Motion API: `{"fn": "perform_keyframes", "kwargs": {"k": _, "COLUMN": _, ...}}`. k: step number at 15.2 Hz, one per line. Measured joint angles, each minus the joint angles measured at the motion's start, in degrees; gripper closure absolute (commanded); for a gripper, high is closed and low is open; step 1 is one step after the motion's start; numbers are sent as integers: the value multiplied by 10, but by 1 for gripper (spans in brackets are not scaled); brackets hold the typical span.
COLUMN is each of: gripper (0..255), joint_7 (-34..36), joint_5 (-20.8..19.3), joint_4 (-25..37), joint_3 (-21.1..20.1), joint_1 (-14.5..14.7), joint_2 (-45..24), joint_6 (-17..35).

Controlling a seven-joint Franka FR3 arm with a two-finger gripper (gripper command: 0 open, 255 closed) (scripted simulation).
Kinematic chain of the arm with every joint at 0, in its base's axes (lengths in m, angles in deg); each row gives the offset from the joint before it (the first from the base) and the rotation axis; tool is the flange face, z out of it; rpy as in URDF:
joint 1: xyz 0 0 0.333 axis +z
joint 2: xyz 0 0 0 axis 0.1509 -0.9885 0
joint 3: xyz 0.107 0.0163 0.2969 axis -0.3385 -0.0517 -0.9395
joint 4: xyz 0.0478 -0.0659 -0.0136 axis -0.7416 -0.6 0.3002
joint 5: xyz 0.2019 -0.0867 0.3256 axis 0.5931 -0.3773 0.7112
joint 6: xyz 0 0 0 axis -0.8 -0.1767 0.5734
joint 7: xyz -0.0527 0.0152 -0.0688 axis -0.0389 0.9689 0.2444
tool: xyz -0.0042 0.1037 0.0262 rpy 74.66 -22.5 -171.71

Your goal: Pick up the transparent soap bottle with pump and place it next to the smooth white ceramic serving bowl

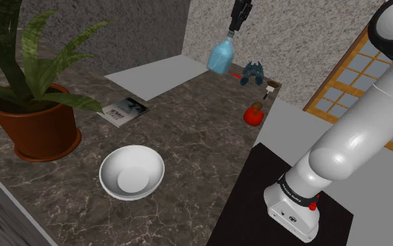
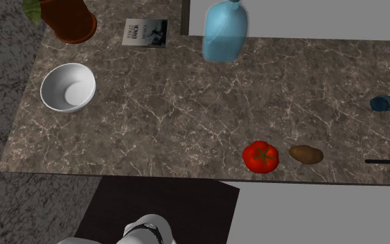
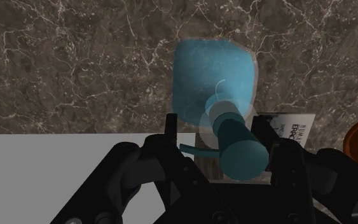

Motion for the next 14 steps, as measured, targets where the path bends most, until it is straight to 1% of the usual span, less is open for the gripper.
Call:
{"fn": "perform_keyframes", "kwargs": {"k": 7, "gripper": 255, "joint_7": 2, "joint_5": 4, "joint_4": 92, "joint_3": 1, "joint_1": -2, "joint_2": -29, "joint_6": -63}}
{"fn": "perform_keyframes", "kwargs": {"k": 8, "gripper": 255, "joint_7": 8, "joint_5": 3, "joint_4": 88, "joint_3": -1, "joint_1": 1, "joint_2": -23, "joint_6": -65}}
{"fn": "perform_keyframes", "kwargs": {"k": 10, "gripper": 255, "joint_7": 23, "joint_5": -1, "joint_4": 58, "joint_3": -9, "joint_1": 10, "joint_2": 6, "joint_6": -63}}
{"fn": "perform_keyframes", "kwargs": {"k": 12, "gripper": 255, "joint_7": 46, "joint_5": -5, "joint_4": 8, "joint_3": -22, "joint_1": 21, "joint_2": 46, "joint_6": -51}}
{"fn": "perform_keyframes", "kwargs": {"k": 14, "gripper": 255, "joint_7": 67, "joint_5": -6, "joint_4": -17, "joint_3": -35, "joint_1": 31, "joint_2": 71, "joint_6": -50}}
